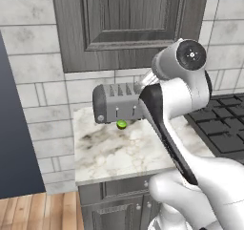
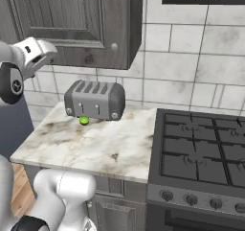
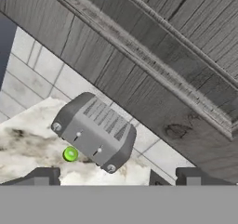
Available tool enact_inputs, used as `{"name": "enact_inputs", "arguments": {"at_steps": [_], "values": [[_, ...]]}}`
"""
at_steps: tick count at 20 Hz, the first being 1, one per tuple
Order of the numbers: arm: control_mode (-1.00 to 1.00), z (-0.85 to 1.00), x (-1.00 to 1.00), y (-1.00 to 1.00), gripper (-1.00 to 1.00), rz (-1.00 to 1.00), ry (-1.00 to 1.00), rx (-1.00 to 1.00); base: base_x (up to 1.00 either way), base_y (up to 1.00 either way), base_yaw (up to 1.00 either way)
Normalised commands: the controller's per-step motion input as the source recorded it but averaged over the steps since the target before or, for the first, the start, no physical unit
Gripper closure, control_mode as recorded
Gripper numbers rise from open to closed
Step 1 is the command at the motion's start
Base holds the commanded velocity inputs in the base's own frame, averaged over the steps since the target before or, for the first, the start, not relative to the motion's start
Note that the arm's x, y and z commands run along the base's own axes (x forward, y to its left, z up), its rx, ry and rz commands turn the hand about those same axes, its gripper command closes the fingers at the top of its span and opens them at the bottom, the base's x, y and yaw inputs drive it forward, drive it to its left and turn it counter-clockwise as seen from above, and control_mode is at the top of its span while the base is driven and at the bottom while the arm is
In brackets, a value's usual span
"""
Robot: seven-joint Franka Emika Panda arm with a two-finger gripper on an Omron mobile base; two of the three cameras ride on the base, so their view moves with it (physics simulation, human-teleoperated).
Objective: Close all open cabinet doors.
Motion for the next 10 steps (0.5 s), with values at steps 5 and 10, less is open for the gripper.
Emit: {"name": "enact_inputs", "arguments": {"at_steps": [5, 10], "values": [[-1.0, -0.01, -1.0, -0.59, -1.0, -0.06, -0.08, 0.15, 0.0, 0.0, 0.0], [-1.0, -0.07, -0.94, -0.39, -1.0, -0.07, 0.0, 0.09, 0.0, 0.0, 0.0]]}}
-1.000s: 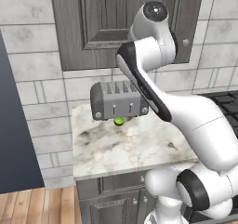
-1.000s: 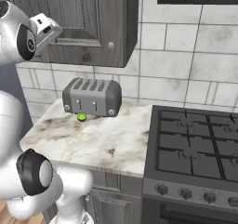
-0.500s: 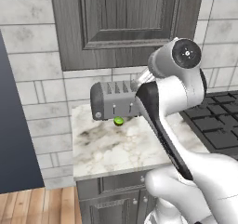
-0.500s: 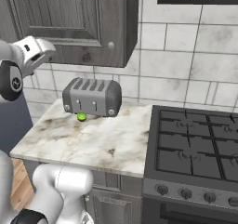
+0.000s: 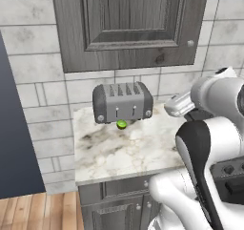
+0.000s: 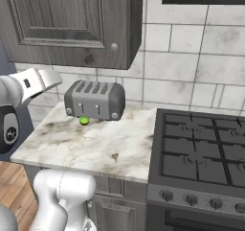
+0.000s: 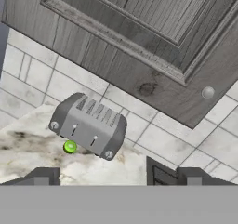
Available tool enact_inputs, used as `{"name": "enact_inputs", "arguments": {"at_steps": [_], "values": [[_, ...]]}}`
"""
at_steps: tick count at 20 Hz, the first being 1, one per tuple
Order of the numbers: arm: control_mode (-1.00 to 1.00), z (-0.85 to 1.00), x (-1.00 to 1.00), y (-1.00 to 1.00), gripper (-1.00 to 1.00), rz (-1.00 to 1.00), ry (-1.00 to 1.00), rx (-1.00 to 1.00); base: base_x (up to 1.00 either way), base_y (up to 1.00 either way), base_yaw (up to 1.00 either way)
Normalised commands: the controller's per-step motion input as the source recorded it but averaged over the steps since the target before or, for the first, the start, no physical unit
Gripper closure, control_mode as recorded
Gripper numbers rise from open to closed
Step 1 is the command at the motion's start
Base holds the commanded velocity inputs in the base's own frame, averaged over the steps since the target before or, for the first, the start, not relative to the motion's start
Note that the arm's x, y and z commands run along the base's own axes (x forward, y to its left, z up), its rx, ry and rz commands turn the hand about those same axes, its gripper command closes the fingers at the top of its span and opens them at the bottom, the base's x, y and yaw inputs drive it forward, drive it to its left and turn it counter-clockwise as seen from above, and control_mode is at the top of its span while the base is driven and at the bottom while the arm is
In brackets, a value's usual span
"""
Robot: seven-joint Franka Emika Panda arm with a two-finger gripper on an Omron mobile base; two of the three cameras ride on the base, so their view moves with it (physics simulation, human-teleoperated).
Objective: Close all open cabinet doors.
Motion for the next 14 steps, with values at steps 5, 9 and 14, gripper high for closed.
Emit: {"name": "enact_inputs", "arguments": {"at_steps": [5, 9, 14], "values": [[-1.0, -0.11, -0.58, -0.18, -1.0, -0.07, 0.0, 0.04, 0.0, 0.0, 0.0], [-1.0, -0.02, -0.03, 0.0, -1.0, -0.02, 0.0, 0.0, 0.0, 0.0, 0.0], [-1.0, 0.0, 0.0, 0.0, -1.0, 0.0, 0.0, 0.0, 0.0, 0.0, 0.0]]}}
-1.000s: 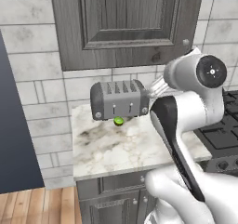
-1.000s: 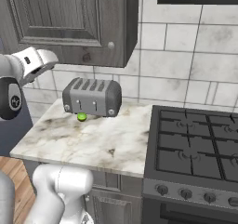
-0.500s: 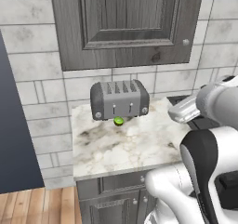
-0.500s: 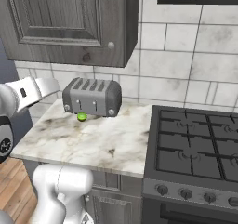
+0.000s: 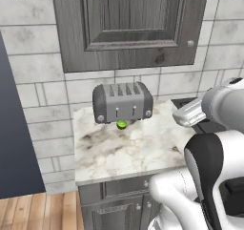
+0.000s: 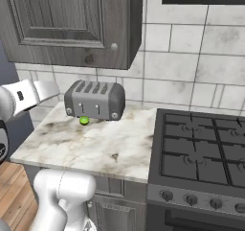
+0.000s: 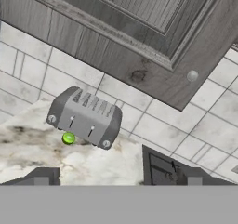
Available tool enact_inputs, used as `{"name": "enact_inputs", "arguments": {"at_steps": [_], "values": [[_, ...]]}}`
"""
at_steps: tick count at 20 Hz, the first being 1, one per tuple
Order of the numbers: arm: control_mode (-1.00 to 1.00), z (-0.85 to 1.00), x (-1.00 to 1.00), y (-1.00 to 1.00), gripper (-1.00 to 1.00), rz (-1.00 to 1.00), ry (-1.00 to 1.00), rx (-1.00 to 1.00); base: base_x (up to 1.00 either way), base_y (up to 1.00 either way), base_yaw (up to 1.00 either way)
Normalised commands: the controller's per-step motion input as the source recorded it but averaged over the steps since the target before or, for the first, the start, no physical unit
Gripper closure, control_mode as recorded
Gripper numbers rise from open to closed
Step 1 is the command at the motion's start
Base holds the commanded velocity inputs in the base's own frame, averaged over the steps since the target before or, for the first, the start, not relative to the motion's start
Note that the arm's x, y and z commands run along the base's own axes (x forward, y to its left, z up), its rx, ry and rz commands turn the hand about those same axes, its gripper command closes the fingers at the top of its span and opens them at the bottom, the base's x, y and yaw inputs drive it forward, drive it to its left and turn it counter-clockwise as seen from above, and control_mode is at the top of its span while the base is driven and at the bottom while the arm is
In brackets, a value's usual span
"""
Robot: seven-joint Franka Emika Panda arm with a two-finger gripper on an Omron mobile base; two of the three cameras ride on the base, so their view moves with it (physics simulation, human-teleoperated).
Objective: Close all open cabinet doors.
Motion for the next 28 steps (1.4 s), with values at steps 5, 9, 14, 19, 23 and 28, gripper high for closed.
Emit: {"name": "enact_inputs", "arguments": {"at_steps": [5, 9, 14, 19, 23, 28], "values": [[-1.0, -0.03, -0.02, 0.0, -1.0, 0.0, 0.0, 0.0, 0.0, 0.0, 0.0], [1.0, -0.05, -0.26, 0.04, -1.0, 0.0, 0.0, 0.0, -0.14, 0.06, 0.0], [1.0, 0.0, 0.0, 0.0, -1.0, 0.0, 0.0, 0.0, -0.7, 0.43, 0.01], [1.0, 0.0, 0.0, 0.0, -1.0, 0.0, 0.0, 0.0, -0.71, 0.63, 0.07], [1.0, 0.0, 0.0, 0.0, -1.0, 0.0, 0.0, 0.0, -0.41, 0.87, 0.17], [1.0, 0.0, 0.0, 0.0, -1.0, 0.0, 0.0, 0.0, -0.07, 0.8, 0.33]]}}
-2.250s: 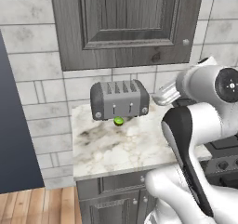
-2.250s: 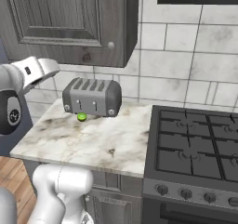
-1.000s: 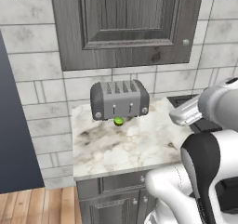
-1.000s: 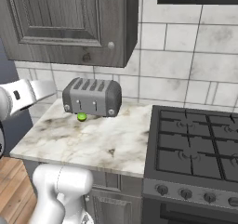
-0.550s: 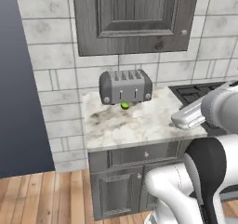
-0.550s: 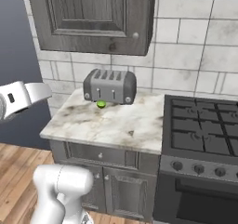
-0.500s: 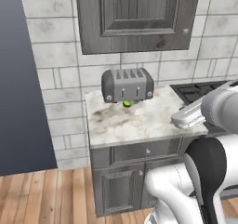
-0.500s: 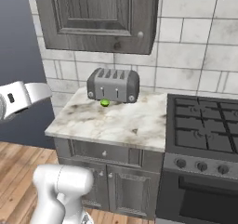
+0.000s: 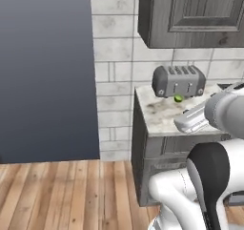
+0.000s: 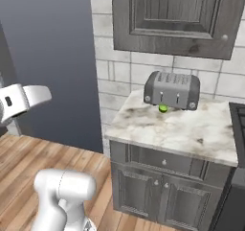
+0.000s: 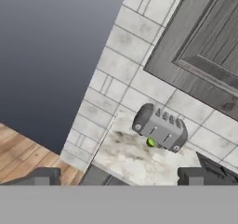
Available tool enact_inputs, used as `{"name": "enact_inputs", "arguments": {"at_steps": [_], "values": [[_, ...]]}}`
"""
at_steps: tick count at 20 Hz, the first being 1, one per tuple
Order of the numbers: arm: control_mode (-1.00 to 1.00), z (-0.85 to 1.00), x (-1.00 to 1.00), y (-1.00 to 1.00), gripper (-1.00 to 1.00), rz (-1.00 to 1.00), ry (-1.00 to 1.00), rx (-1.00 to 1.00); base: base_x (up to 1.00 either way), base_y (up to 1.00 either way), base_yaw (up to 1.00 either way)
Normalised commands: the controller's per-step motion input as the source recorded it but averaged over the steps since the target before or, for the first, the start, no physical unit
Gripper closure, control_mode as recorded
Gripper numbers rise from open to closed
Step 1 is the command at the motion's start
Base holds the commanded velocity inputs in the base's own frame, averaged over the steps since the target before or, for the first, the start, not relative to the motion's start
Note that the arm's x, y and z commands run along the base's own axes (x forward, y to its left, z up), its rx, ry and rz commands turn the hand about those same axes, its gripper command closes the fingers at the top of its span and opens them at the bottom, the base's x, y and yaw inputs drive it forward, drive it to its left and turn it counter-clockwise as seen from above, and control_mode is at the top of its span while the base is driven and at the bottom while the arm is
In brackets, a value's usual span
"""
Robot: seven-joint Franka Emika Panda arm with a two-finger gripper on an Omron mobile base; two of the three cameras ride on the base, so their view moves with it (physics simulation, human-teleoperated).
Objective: Close all open cabinet doors.
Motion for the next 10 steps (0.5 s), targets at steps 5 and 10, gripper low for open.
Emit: {"name": "enact_inputs", "arguments": {"at_steps": [5, 10], "values": [[1.0, 0.0, 0.0, 0.0, -1.0, 0.0, 0.0, 0.0, 0.01, 0.67, 0.47], [1.0, 0.0, 0.0, 0.0, -1.0, 0.0, 0.0, 0.0, 0.0, 0.6, 0.5]]}}
